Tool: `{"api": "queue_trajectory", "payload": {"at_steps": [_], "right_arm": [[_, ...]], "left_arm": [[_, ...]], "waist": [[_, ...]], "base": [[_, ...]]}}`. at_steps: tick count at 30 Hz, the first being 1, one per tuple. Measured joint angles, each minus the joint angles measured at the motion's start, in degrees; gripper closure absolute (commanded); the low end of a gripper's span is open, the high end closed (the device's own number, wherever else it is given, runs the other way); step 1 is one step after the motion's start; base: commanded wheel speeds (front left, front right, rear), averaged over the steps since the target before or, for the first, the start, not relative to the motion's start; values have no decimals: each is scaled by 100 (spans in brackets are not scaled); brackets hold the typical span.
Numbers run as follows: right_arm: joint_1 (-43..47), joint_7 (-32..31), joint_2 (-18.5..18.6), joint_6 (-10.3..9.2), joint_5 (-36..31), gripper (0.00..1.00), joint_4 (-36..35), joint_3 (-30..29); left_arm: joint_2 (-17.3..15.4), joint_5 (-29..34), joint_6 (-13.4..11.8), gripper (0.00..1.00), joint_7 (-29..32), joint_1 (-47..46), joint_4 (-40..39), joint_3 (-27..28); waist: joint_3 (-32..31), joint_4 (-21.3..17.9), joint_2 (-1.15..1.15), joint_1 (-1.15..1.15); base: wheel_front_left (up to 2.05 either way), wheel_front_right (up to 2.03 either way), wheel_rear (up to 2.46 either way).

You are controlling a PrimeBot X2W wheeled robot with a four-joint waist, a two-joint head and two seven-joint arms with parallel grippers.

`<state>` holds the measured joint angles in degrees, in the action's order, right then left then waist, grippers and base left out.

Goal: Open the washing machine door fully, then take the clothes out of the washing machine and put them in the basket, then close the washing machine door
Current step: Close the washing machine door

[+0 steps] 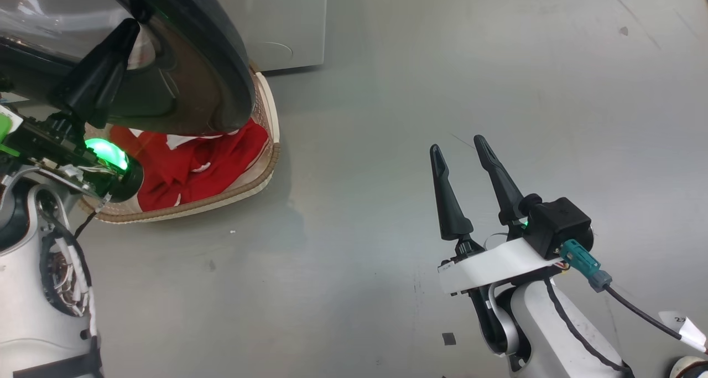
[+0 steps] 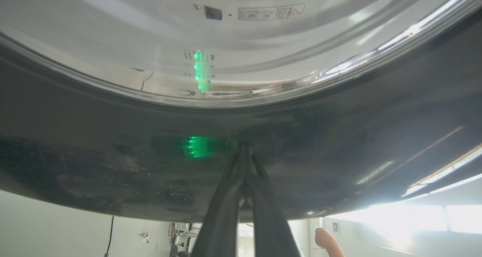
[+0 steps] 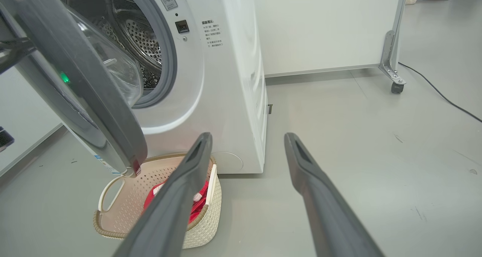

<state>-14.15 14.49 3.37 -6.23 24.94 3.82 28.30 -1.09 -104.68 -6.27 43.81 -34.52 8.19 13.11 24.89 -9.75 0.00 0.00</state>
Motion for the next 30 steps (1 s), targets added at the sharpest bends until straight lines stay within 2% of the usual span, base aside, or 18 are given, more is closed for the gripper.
{"api": "queue_trajectory", "payload": {"at_steps": [18, 30], "right_arm": [[-23, 0, -12, -51, 129, 0, -218, 33], [-23, 0, -18, -56, 134, 0, -303, 5]], "left_arm": [[-8, 421, -52, 100, -969, -656, 166, 188], [-74, 764, -57, 100, -1443, -1136, 598, 165]], "waist": [[337, -712, 0, 0], [421, -908, 0, 0]], "base": [[0, 0, 0], [0, 0, 0]]}}
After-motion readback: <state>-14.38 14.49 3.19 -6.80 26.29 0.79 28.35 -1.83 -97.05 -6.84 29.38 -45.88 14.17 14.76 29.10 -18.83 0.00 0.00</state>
